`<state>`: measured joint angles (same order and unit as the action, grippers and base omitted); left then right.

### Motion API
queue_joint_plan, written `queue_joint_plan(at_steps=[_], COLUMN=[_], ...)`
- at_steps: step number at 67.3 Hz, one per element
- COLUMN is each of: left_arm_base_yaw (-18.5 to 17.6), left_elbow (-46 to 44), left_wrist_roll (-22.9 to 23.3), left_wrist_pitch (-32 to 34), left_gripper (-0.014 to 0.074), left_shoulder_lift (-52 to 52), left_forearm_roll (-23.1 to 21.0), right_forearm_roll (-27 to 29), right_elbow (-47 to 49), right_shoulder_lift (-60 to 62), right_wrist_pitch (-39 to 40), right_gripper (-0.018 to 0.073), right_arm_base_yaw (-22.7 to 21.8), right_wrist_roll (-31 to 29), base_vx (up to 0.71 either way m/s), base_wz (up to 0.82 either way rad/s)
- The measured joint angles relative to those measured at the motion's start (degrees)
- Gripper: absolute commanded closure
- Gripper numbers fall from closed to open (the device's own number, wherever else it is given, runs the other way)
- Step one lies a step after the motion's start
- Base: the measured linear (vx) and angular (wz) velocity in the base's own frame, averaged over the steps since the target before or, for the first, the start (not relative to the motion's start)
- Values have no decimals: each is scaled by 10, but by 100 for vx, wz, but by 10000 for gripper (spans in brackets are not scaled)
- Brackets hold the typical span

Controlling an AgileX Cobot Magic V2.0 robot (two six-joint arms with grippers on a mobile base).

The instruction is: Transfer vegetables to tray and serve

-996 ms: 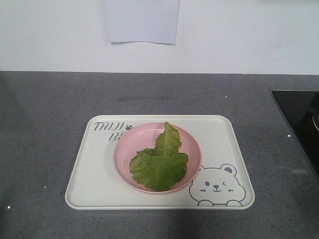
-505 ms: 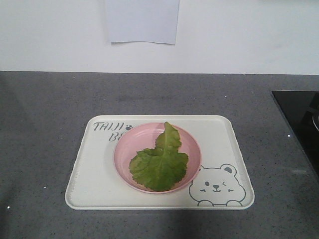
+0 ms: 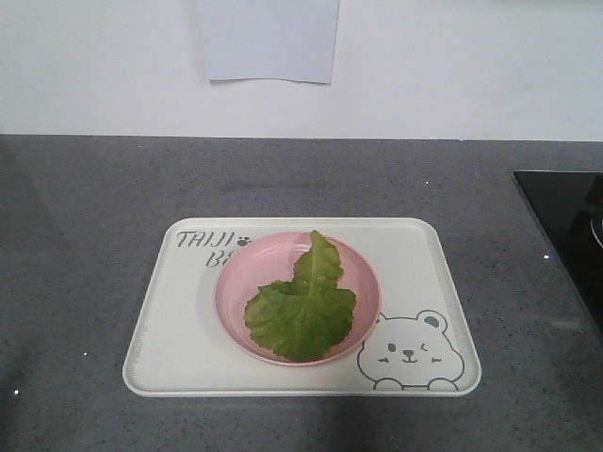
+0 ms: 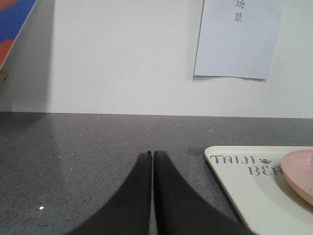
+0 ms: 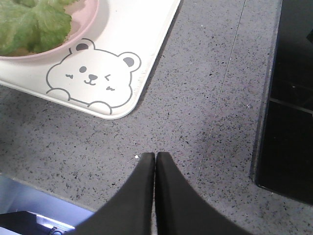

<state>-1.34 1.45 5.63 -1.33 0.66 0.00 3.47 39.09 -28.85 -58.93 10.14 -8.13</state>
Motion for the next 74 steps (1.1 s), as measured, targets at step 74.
queue_joint_plan(at_steps=[74], left_arm_base_yaw=[0], left_elbow=[0], left_wrist_roll=[0], left_wrist_pitch=[0], left_gripper=[603], left_shoulder_lift=[0], left_forearm_roll=[0], right_forearm_roll=[-20], right_elbow=[0], right_shoulder_lift=[22], right_wrist_pitch=[81], right_gripper=[567], right_arm_base_yaw=[-7], right_wrist_roll=[37], base_vx=[0], base_wz=[0])
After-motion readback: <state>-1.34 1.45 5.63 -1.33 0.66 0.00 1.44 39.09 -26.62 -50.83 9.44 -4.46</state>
